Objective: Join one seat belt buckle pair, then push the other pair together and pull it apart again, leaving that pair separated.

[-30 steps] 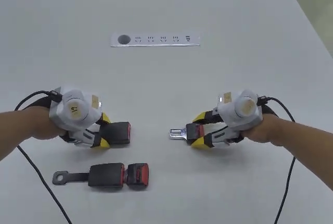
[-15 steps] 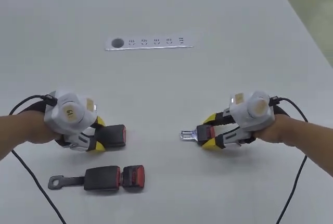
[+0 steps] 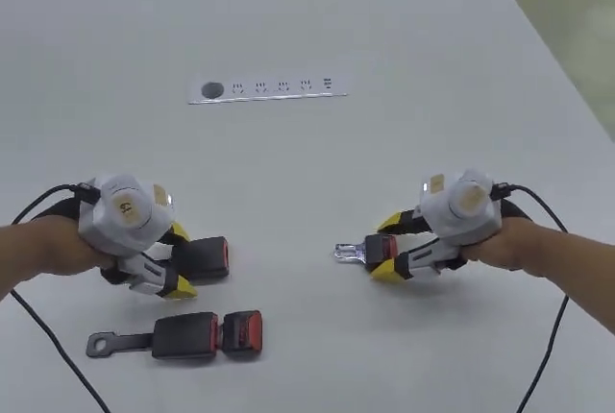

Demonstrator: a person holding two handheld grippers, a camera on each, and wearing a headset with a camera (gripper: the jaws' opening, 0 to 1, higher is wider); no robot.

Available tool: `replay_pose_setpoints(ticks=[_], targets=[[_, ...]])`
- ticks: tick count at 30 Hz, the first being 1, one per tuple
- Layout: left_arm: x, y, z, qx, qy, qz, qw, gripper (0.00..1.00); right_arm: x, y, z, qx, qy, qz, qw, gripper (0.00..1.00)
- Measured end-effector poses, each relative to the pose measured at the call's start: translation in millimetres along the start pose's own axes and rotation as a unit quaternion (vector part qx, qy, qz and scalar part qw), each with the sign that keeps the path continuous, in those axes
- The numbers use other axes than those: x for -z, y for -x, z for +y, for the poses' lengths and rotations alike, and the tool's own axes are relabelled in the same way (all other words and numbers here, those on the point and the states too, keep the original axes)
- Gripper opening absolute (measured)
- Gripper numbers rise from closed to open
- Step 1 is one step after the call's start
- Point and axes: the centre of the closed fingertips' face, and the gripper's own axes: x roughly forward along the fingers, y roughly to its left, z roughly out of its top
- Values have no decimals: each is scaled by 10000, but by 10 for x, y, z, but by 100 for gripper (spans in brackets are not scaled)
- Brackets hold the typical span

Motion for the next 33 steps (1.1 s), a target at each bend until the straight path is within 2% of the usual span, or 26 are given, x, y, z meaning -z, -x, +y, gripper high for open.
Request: replay_pose_setpoints(ticks=[1, 3, 5, 7, 8, 10, 12, 13, 15, 16, 18, 20, 21, 22, 23, 25, 27, 30, 32, 33], targets=[[-11, 39, 1, -36, -7, -40, 10000, 56, -32, 20, -11, 76, -38, -105, 9999, 60], [-80, 137, 5, -132, 375, -331, 9987, 59, -77, 67, -57, 323, -297, -262, 9987, 61], [-109, 247, 100, -461, 625, -557, 9954, 65, -129, 99, -106, 625, -411, -468, 9961, 65], [-132, 357, 149, -698, 1002, -812, 9892, 71, -161, 129, -126, 908, -483, -561, 9931, 73], [-113, 425, 174, -869, 1154, -862, 9857, 74, -169, 158, -151, 1146, -540, -580, 9903, 74], [-74, 514, 209, -1137, 1301, -921, 9806, 78, -220, 189, -137, 1351, -668, -727, 9859, 75], [-53, 619, 204, -1331, 1569, -1105, 9723, 81, -282, 220, -101, 1567, -759, -897, 9806, 78], [-43, 690, 208, -1476, 1712, -1239, 9662, 82, -308, 241, -96, 1741, -744, -943, 9774, 80], [-9, 774, 194, -1627, 1987, -1357, 9569, 83, -365, 257, -45, 1852, -873, -1080, 9728, 84], [-4, 824, 165, -1670, 2154, -1494, 9505, 85, -400, 271, -4, 1929, -912, -1137, 9703, 85], [25, 942, 160, -1980, 2186, -1713, 9401, 94, -451, 301, 68, 2111, -968, -1214, 9650, 89], [73, 1014, 93, -2036, 2361, -1812, 9327, 97, -488, 311, 152, 2153, -996, -1315, 9625, 90], [104, 1067, 38, -2044, 2495, -1915, 9270, 96, -485, 313, 203, 2199, -993, -1300, 9617, 90], [143, 1104, 11, -2078, 2520, -1933, 9252, 95, -480, 314, 235, 2233, -1003, -1285, 9610, 90], [194, 1153, -29, -2149, 2584, -1978, 9208, 95, -459, 320, 279, 2290, -1043, -1252, 9597, 90], [264, 1215, -100, -2236, 2626, -2010, 9169, 96, -458, 334, 353, 2328, -1071, -1311, 9577, 90], [340, 1302, -206, -2322, 2731, -2156, 9083, 97, -438, 332, 453, 2349, -1108, -1343, 9563, 90], [434, 1397, -323, -2433, 2803, -2288, 8999, 100, -409, 335, 551, 2391, -1125, -1304, 9556, 91], [467, 1434, -407, -2393, 2864, -2383, 8966, 99, -420, 358, 620, 2392, -1158, -1352, 9545, 93], [480, 1453, -454, -2385, 2847, -2419, 8964, 99, -426, 375, 655, 2397, -1172, -1366, 9540, 93]])
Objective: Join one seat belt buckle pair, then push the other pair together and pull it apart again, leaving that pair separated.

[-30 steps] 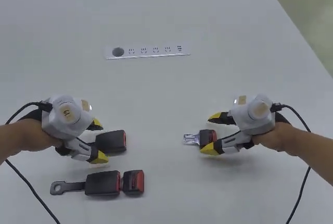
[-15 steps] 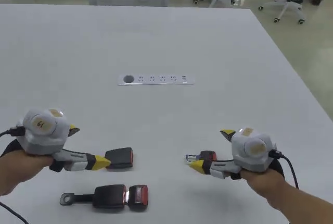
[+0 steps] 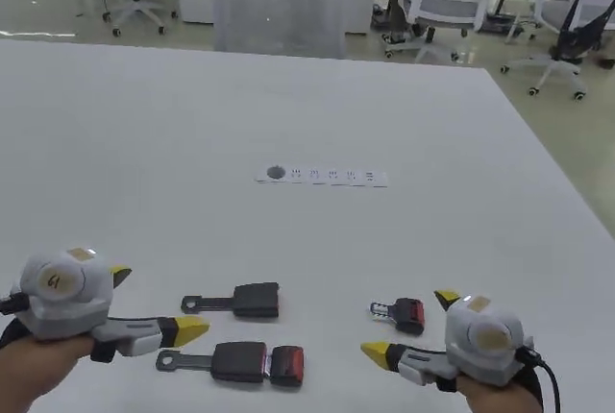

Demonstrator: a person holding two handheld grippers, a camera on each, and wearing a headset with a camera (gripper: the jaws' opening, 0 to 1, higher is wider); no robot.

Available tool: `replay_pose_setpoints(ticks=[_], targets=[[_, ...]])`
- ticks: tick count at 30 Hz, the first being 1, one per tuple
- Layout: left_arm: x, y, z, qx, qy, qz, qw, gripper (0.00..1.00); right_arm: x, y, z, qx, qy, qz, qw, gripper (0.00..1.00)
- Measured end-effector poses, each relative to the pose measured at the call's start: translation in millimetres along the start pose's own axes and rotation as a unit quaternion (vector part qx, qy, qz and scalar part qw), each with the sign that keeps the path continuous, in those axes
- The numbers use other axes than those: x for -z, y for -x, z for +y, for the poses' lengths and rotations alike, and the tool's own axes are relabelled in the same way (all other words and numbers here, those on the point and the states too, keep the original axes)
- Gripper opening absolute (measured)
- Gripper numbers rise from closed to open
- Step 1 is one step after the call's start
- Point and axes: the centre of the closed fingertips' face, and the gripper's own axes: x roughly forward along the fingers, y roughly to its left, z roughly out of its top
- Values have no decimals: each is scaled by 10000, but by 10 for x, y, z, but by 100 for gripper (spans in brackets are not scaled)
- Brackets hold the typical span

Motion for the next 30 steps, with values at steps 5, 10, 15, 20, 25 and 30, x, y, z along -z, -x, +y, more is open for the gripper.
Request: replay_pose_setpoints(ticks=[5, 10, 15, 20, 25, 30], targets=[[98, 244, -26, 16, 120, -260, 9996, 100, -14, 172, 115, 49, 61, -114, 9999, 94], [232, 413, -82, 54, 134, -282, 9995, 100, -41, 295, 237, 44, 219, -223, 9995, 96], [310, 498, -230, 267, -77, -261, 9993, 100, -28, 418, 314, 138, 221, -282, 9993, 96], [356, 539, -380, 404, -200, -273, 9986, 100, -10, 535, 420, 140, 356, -339, 9987, 97], [377, 570, -471, 462, -208, -326, 9982, 100, 68, 640, 454, 182, 316, -353, 9987, 97], [439, 605, -530, 481, -206, -310, 9981, 100, 123, 729, 475, 240, 237, -366, 9988, 97]])
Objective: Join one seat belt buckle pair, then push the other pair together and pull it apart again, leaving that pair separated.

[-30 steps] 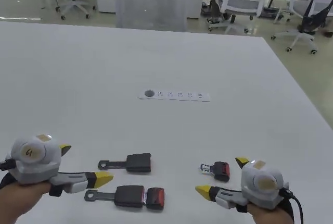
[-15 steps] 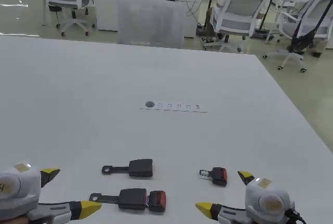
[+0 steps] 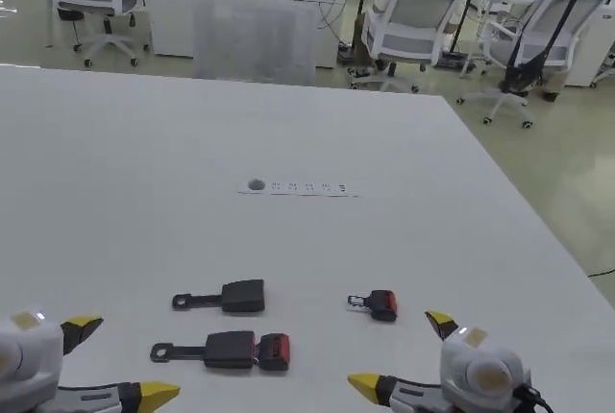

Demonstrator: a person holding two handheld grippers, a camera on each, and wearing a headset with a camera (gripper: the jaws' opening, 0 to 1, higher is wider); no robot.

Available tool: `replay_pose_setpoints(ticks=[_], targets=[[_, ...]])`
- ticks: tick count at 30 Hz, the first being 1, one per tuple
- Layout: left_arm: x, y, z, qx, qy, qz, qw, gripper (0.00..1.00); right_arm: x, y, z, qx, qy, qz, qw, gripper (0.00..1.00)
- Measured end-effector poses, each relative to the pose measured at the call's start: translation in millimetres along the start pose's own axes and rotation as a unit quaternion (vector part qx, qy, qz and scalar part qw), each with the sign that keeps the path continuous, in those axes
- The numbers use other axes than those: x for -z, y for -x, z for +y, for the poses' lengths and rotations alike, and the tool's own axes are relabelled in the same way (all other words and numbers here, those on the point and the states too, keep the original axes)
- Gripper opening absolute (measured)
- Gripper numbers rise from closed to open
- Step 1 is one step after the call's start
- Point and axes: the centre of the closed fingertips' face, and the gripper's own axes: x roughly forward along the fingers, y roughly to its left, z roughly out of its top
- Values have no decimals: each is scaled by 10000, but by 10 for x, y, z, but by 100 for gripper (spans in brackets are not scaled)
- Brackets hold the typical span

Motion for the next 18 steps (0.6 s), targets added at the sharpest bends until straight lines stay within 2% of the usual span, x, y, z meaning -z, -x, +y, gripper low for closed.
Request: replay_pose_setpoints(ticks=[5, 8, 13, 18], targets=[[37, 35, -24, 8, 94, -21, 10000, 100, 0, 19, 8, 44, -37, -19, 10000, 97], [71, 47, -52, 50, 51, 23, 10000, 100, -19, 29, 23, 75, -80, -68, 9999, 97], [35, 81, -25, 18, 91, -59, 9999, 100, -10, 22, 50, 62, -69, -38, 9999, 97], [28, 80, -19, 41, 42, -52, 10000, 100, -15, 4, 51, 90, -85, -53, 9999, 97]])
